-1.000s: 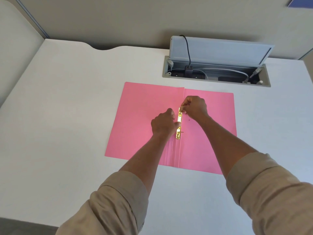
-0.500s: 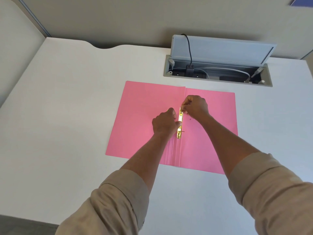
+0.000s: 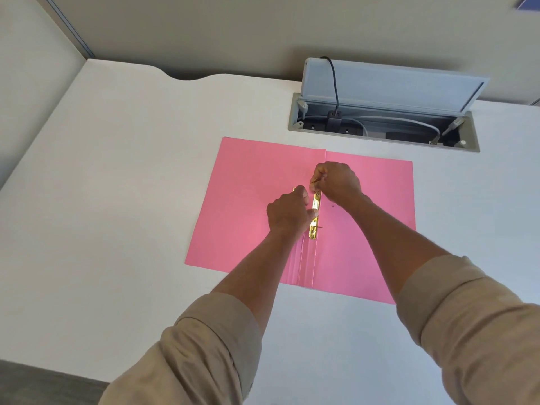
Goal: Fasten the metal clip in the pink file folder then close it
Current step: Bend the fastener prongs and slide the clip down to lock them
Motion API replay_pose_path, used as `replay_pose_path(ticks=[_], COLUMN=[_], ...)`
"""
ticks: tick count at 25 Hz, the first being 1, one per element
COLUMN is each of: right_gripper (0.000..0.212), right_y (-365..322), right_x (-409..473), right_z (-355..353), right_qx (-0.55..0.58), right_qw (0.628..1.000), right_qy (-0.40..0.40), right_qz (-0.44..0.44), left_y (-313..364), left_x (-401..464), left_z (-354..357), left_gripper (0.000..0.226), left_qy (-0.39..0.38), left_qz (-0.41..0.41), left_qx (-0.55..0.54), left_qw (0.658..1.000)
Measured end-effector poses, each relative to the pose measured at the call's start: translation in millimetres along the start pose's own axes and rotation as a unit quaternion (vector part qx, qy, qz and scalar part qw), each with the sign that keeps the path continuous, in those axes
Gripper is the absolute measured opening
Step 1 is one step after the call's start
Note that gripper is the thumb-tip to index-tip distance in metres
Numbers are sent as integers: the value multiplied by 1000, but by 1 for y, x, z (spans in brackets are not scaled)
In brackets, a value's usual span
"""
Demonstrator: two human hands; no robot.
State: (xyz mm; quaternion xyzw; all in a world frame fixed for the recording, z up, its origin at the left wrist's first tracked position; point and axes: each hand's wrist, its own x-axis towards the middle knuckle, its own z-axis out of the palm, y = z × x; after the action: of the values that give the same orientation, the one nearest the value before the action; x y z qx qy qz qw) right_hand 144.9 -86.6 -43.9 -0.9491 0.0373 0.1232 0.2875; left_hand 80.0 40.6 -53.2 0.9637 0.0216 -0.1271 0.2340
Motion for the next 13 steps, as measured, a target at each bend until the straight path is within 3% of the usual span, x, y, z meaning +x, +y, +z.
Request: replay_pose_path(ticks=[13], right_gripper=[6], right_y=[27], right_x=[-12], right_z=[-1], right_qx=[94], right_qw=[993], right_qy=[58], right_qz=[31], left_y=[-1], left_x=[-5], left_z=[4], left_gripper=[30], left_qy=[18], left_qz=[27], left_qx=[9], left_qw=[999])
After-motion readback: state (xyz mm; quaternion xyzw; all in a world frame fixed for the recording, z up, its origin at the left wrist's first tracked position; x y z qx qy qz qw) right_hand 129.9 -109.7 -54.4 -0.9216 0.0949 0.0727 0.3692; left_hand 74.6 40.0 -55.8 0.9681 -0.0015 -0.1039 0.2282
